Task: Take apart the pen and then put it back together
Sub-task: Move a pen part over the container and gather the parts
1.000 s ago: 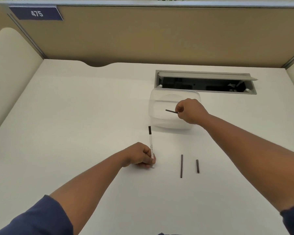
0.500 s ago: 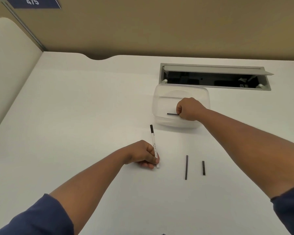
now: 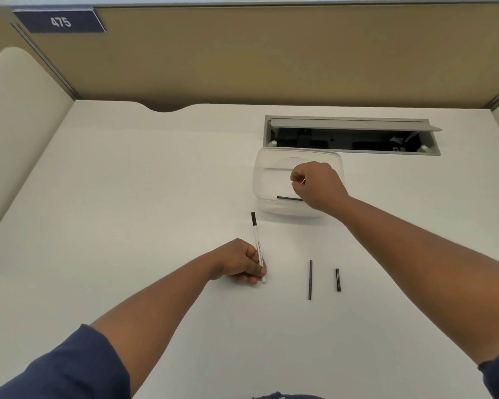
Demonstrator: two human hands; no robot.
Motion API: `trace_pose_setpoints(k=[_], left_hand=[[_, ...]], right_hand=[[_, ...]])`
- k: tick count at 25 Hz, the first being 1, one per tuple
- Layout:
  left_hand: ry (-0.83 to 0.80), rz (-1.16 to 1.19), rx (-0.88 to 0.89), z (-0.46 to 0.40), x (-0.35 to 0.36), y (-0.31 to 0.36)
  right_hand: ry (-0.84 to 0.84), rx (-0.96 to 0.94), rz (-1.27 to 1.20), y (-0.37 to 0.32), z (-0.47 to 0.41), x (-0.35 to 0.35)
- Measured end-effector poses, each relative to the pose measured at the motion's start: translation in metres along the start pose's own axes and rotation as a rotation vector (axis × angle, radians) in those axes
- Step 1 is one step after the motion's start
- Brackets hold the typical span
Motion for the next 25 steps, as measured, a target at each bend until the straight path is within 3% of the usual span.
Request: trace_pose_setpoints(k=[5, 13, 19, 25], left_hand=[[0.087, -0.097, 0.044, 0.007, 0.004, 0.001], [0.033, -0.161, 0.148, 0.031, 0.037, 0.018], [-0.023, -0.193, 0.164, 0.046, 0.067, 0.016], [-0.021, -0.211, 0.187, 0.052, 0.086, 0.012]], right_hand=[[0.075, -0.042, -0.128, -0.003, 0.057, -0.011], [-0.175, 0.193, -0.385, 0.025, 0.145, 0.042], [-0.254, 0.388, -0.662, 0.039, 0.194, 0.076], [-0.306, 0.458, -0.828, 0.036, 0.214, 0.079]])
Point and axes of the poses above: each hand's wrist, its own z-axis away from the middle knuckle, its own x-axis out of the palm, y = z × x, the point moved 6 cm from there along -z, towards the middle knuckle, and after that the axes turned 9 degrees about x, right-handed, at the moved point
